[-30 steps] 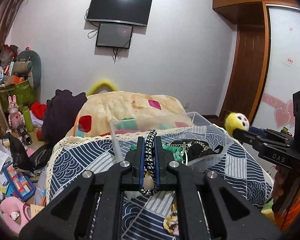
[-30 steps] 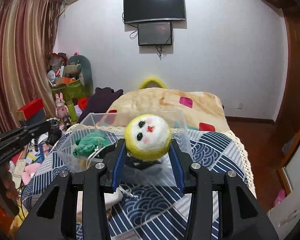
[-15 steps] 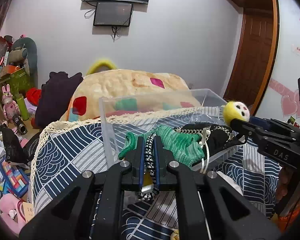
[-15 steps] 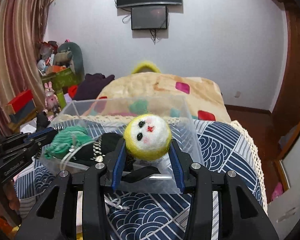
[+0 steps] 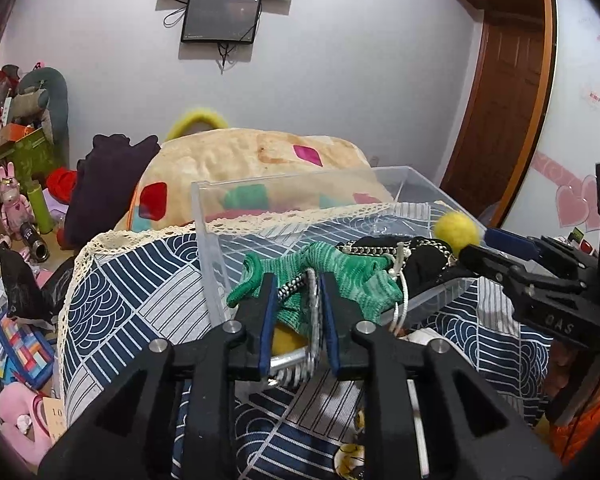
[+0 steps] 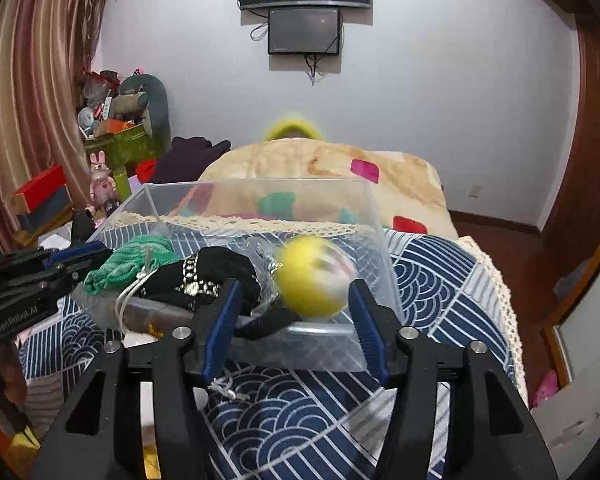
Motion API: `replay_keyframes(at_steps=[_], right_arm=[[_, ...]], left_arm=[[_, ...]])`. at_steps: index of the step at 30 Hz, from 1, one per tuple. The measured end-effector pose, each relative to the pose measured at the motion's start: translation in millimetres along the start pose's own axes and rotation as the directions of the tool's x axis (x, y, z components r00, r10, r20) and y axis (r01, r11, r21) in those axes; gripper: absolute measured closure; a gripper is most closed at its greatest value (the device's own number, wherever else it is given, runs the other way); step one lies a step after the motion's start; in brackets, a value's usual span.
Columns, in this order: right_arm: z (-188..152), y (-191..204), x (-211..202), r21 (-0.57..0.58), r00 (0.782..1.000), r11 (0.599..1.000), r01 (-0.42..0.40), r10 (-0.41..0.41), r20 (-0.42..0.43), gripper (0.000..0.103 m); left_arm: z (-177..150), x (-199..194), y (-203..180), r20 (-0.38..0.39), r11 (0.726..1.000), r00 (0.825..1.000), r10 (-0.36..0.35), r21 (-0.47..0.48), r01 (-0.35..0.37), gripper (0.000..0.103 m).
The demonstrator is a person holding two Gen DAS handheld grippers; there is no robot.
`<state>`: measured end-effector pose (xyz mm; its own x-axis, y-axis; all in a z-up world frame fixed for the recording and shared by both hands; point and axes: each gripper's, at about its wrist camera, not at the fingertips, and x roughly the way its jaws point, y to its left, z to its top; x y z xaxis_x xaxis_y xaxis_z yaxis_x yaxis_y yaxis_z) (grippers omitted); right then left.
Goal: Organize soft objects
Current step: 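Drop the bracelet into the box with the left tool while the right tool drops the plush in, then grasp the floral scrunchie with the left tool while the right tool grasps the white pouch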
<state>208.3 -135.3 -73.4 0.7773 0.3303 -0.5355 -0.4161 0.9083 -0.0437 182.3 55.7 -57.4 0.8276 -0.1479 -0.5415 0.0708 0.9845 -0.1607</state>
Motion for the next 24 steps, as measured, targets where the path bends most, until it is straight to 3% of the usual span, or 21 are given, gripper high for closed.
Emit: replay_keyframes(at_steps=[3, 9, 12, 17, 24], right_arm=[[-2.0, -2.0, -6.6, 0.006, 1.000, 1.000, -0.004, 0.004, 0.012, 0.042], [-0.8, 1.2, -23.6, 0.019, 0.998, 0.999, -0.048, 0.047, 0.040, 0.041], [-1.7, 10.1, -32.3, 0.008, 0.996, 0.997, -0.074, 0.074, 0.057, 0.035], [-10.2, 31.7, -41.0, -0.038, 0.991, 0.993, -0.110, 0.113, 0.068, 0.025], [-26.6, 50.4, -28.3, -0.056, 0.984, 0.982, -0.180, 0.181, 0.011, 0.024]], left_arm=[[-0.6, -6.3, -0.8, 0.008, 1.000, 1.000, 0.004, 0.005, -0.004, 0.076], [-4.3, -28.6, -6.1, 0.061, 0.999, 0.998, 0.019, 0.024, -0.021, 0.052], [-6.8, -43.1, -11.2, 0.089, 0.999, 0.996, 0.018, 0.032, -0.021, 0.043], [-19.3, -61.3, -15.3, 0.108, 0.999, 0.993, 0.039, 0.031, -0.043, 0.010], [-47.2, -65.8, -8.9, 0.049, 0.998, 0.997, 0.057, 0.038, -0.059, 0.007]])
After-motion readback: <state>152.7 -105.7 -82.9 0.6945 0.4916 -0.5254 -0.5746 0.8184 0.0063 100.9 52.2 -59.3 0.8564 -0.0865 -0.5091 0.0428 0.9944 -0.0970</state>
